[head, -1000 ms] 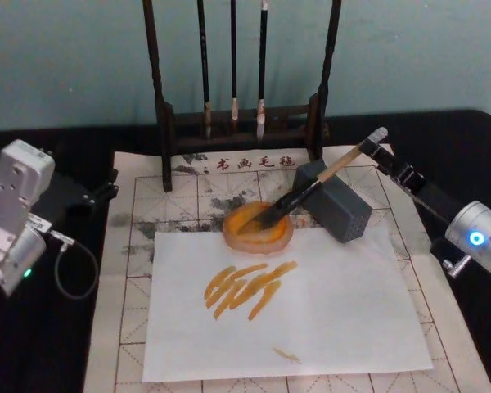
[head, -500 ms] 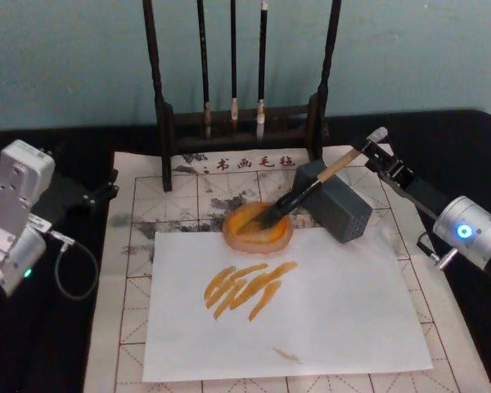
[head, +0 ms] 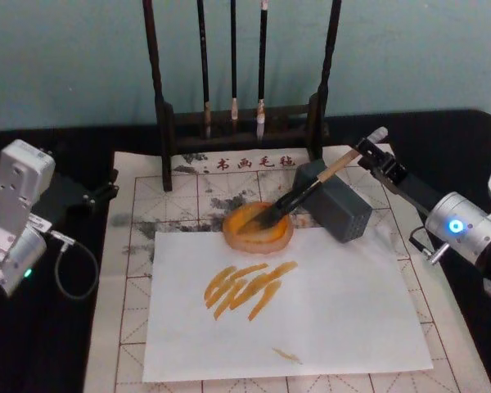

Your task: Pick up the brush from the inkstone, write on the paper, then place the brush back to its original position.

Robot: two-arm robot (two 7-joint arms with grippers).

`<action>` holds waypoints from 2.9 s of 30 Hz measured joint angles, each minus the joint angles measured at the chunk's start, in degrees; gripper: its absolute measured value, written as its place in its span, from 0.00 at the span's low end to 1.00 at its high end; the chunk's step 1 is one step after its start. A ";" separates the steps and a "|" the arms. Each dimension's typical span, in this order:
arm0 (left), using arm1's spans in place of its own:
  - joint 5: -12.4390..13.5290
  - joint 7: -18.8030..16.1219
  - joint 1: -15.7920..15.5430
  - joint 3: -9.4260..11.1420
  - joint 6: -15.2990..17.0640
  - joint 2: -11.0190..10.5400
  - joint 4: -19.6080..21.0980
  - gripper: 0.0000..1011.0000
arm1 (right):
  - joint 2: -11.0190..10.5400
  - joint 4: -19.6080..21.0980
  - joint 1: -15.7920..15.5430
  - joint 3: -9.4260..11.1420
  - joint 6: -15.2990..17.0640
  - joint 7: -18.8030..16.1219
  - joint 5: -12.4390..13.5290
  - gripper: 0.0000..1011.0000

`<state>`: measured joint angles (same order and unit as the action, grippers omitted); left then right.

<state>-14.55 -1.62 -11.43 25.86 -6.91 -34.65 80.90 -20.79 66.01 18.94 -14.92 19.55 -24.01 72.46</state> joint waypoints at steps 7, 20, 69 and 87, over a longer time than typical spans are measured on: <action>0.00 0.00 0.00 0.00 0.00 0.00 0.00 0.99 | -0.25 -0.24 0.44 -0.60 -0.27 0.01 1.05 0.99; 0.00 0.00 0.00 0.00 0.00 0.00 0.00 0.99 | -0.31 -0.24 0.47 -0.63 -0.32 0.11 1.24 0.99; 0.00 0.00 0.00 0.00 0.00 0.00 0.00 0.99 | -0.31 -0.20 0.43 -0.56 -0.31 0.14 0.98 0.17; 0.00 0.00 0.00 0.00 0.00 0.00 0.00 0.99 | -0.30 -0.20 0.43 -0.56 -0.31 0.14 1.01 0.17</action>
<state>-14.55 -1.62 -11.43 25.86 -6.91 -34.65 80.90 -21.10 65.81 19.38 -15.48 19.24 -23.86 73.46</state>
